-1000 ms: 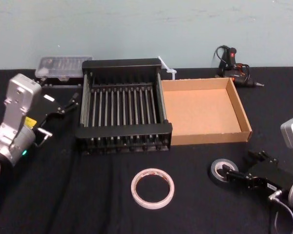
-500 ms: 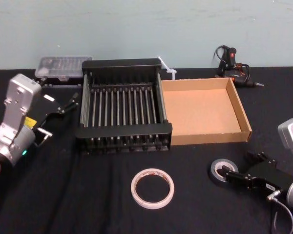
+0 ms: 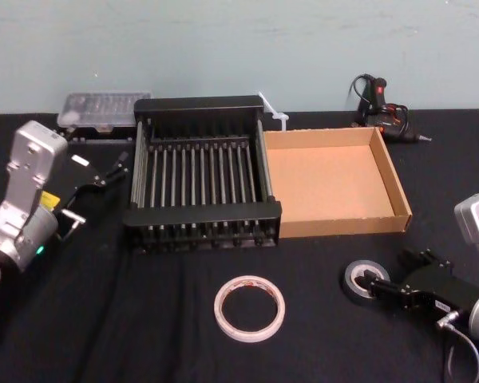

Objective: Pick up the white tape and place it into the black box , Pick up the silver tape and place it into the brown box.

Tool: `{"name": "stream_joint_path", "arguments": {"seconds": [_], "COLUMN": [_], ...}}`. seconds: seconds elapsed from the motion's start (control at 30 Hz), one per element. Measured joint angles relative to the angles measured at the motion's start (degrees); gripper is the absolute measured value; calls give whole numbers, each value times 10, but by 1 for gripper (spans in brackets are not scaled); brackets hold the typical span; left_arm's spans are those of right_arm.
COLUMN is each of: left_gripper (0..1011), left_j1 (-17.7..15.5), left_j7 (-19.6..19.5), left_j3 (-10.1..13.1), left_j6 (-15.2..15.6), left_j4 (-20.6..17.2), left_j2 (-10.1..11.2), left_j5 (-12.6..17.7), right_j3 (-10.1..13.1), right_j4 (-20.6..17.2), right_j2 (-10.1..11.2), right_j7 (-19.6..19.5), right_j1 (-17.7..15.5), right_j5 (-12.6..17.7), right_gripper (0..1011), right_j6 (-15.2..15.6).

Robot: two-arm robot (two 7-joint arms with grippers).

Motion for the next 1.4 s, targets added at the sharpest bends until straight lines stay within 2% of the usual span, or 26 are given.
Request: {"name": "stream_joint_path", "arguments": {"seconds": [0.13,0.23,0.27,0.53,0.63,0.67,0.7,0.9,0.93,1.4], "left_gripper": [1001,1002,1002,1001,1001,1001,1001,1001,1001,1001], "left_j1": [0,0,0,0,0,0,0,0,0,0], "left_j7": [0,0,0,0,0,0,0,0,0,0], "left_j3": [0,0,0,0,0,0,0,0,0,0], "left_j6": [0,0,0,0,0,0,0,0,0,0], "left_j4": [0,0,0,0,0,0,0,0,0,0], "left_j2": [0,0,0,0,0,0,0,0,0,0], "left_j5": [0,0,0,0,0,0,0,0,0,0], "right_j3": [0,0,0,0,0,0,0,0,0,7], "right_j4": [0,0,0,-1,-1,-1,-1,-1,-1,1], "right_j2": [0,0,0,1,1,1,1,1,1,-3], "right_j7": [0,-1,-1,-1,-1,-1,-1,-1,-1,6], "right_j1": [0,0,0,-1,-1,-1,-1,-1,-1,-3], "right_j5": [0,0,0,1,1,1,1,1,1,3], "right_gripper": [888,786,786,533,403,403,345,188,137,134], "right_j6": [0,0,0,0,0,0,0,0,0,-3]}}
